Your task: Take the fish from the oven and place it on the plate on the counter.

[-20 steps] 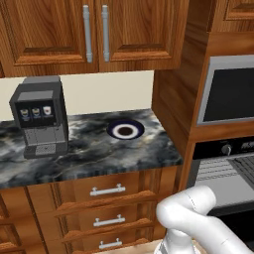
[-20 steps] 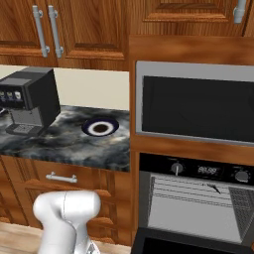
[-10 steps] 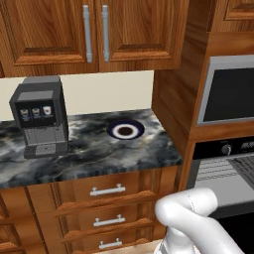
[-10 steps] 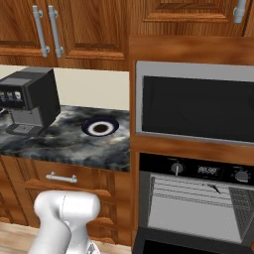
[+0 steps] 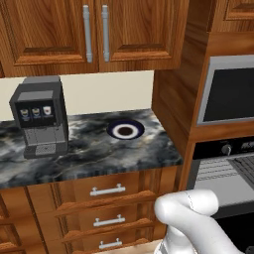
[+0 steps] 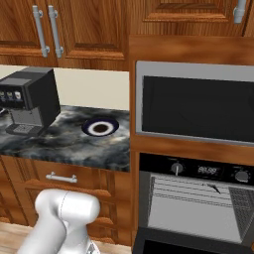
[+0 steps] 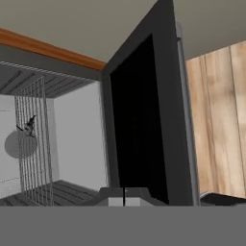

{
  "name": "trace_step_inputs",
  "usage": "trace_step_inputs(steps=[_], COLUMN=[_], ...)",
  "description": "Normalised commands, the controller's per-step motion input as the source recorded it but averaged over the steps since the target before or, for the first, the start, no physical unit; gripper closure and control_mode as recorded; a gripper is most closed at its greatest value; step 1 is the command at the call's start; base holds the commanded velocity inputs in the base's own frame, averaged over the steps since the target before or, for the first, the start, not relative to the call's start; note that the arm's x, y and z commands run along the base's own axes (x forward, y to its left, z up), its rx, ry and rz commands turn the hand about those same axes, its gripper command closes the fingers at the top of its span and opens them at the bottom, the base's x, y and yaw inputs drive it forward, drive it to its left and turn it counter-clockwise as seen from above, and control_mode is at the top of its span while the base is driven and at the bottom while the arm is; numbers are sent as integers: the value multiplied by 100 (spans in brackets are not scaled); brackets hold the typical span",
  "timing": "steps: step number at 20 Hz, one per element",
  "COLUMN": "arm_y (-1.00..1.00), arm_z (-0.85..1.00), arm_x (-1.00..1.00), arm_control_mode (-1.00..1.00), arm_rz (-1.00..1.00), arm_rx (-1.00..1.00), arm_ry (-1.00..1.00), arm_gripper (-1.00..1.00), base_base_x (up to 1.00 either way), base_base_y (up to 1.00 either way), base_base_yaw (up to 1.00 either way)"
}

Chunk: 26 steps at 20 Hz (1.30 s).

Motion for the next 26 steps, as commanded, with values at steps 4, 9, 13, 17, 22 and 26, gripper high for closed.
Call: trace_step_inputs(steps=[4,9,13,17,22,26], arm_y=[13,21,19,10,8,8], arm_z=[100,100,100,100,84,34], arm_x=[-49,-48,-35,-11,1,24], arm_control_mode=[-100,-100,-100,-100,-100,-100], arm_rz=[4,17,28,25,7,0], arm_rx=[-2,-5,-8,-7,-6,-2], arm_ry=[-4,-10,-5,-1,0,1], arm_gripper=[100,100,100,100,100,100], base_base_x=[0,0,0,0,0,0], base_base_y=[0,0,0,0,0,0], base_base_yaw=[0,0,0,0,0,0])
